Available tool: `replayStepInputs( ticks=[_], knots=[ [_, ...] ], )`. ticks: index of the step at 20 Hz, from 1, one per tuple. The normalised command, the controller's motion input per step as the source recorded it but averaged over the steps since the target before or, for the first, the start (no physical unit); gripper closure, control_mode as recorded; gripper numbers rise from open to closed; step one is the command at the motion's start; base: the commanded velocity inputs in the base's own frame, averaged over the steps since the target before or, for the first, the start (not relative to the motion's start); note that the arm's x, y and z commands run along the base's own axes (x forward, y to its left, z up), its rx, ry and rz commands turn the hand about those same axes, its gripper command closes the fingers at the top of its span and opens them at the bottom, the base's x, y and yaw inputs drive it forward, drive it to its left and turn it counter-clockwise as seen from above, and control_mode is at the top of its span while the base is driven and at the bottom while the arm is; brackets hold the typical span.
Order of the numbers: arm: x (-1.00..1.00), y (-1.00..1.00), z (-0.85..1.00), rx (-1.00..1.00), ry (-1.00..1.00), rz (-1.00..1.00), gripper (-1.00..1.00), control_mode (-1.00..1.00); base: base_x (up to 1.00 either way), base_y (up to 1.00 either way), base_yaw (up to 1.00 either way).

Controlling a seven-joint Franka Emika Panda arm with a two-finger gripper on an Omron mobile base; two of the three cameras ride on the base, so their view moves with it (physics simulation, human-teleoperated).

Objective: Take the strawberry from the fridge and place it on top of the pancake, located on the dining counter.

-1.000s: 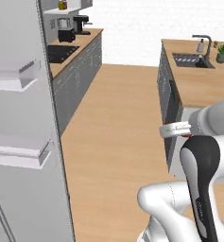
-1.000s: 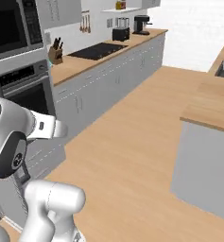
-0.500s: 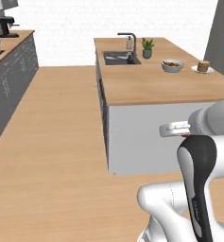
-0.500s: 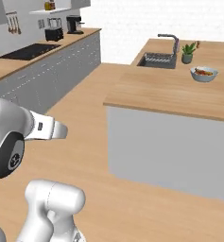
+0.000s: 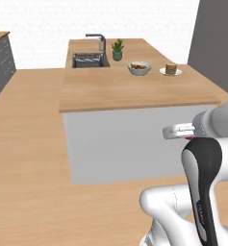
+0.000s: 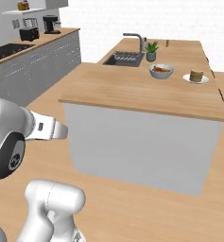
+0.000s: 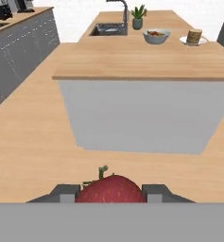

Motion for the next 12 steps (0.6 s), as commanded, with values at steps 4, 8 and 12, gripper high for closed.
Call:
replayStepInputs(
  ticks=[4,8,12],
  knots=[
    [0.00,0.00,0.00,0.00,0.00,0.00,1.00,1.00,0.35,-1.00,0.00],
    [0.00,0.00,0.00,0.00,0.00,0.00,1.00,1.00,0.36,-1.00,0.00],
    [0.00,0.00,0.00,0.00,0.00,0.00,1.00,1.00,0.34,-1.00,0.00]
  ],
)
